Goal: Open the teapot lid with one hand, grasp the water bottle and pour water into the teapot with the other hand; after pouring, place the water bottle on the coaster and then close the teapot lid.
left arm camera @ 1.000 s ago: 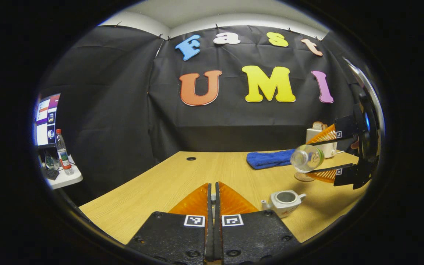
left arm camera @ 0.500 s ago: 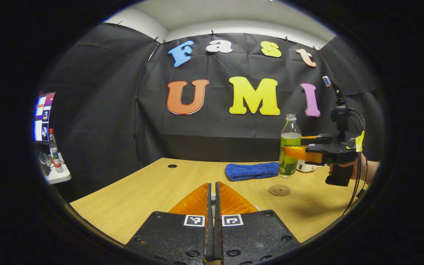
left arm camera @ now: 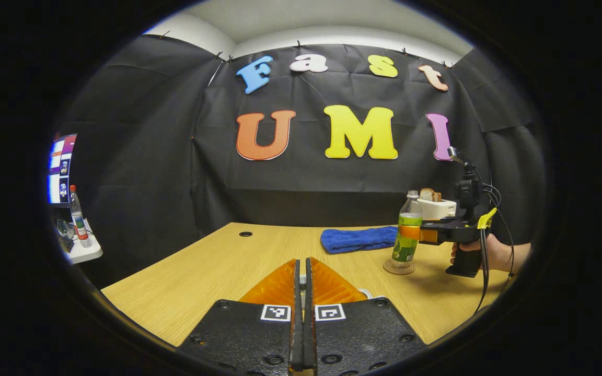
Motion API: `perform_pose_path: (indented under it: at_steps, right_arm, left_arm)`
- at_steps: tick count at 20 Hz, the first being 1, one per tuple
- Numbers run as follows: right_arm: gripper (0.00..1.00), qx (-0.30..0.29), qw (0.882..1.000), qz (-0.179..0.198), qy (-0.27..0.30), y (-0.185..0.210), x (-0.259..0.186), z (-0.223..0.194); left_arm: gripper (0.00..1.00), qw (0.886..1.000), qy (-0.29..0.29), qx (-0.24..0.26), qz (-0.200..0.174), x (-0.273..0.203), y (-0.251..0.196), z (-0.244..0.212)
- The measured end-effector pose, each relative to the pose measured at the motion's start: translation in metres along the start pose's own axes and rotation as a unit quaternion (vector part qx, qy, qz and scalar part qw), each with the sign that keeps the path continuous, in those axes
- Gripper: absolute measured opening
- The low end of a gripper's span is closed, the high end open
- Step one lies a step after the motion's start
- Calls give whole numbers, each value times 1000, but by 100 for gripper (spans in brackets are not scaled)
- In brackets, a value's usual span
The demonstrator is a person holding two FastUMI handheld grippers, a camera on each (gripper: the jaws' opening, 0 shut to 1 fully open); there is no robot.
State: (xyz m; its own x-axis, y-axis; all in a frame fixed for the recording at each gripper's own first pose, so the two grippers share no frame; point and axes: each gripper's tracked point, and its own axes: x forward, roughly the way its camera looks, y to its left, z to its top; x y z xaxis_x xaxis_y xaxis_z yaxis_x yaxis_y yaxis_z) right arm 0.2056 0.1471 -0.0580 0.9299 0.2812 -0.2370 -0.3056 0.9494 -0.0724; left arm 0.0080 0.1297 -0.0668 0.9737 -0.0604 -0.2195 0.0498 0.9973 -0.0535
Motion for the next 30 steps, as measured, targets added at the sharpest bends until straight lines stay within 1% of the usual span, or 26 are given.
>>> perform_pose_path:
  at_steps: [3,4,6,7,9,11,13,16,20,23,24,27,30]
  right_arm:
    - [72,-6,1000,-3,2,-1,1,-7]
    - [75,-6,1000,-6,-1,-2,2,-5]
    - [75,-7,1000,-8,8,-1,2,-11]
    - [77,-6,1000,-7,14,-3,3,-14]
    - [99,0,1000,2,20,2,-5,-17]
    - [98,8,1000,2,21,-2,-15,-16]
    - [99,17,1000,-7,19,-15,-34,-16]
    - [98,2,999,-50,15,-54,-75,-25]
    - [98,-13,996,-90,-18,-89,-144,-27]
    - [98,-21,993,-105,-38,-98,-181,-27]
    - [98,-20,993,-106,-41,-98,-188,-26]
    - [98,-13,993,-103,-53,-95,-204,-23]
    - [98,-24,992,-104,-63,-93,-209,-20]
  left_arm:
    - [3,1000,3,1,-1,1,-1,-3]
    - [3,1000,4,2,-1,1,-2,-4]
    - [3,1000,3,0,-3,3,-4,-4]
    - [3,1000,3,-3,-6,3,-6,-5]
    - [3,1000,5,-5,-10,6,-13,-8]
    - [2,1000,4,-8,-17,11,-23,-10]
    - [2,1000,0,-13,-27,15,-36,-10]
    - [3,999,-1,-4,-37,29,-52,-15]
    - [3,999,8,8,-42,47,-65,-27]
    - [3,999,7,7,-45,55,-72,-35]
    - [1,999,7,8,-45,57,-73,-38]
    - [3,999,19,5,-45,60,-76,-49]
    - [3,999,29,-1,-40,62,-73,-58]
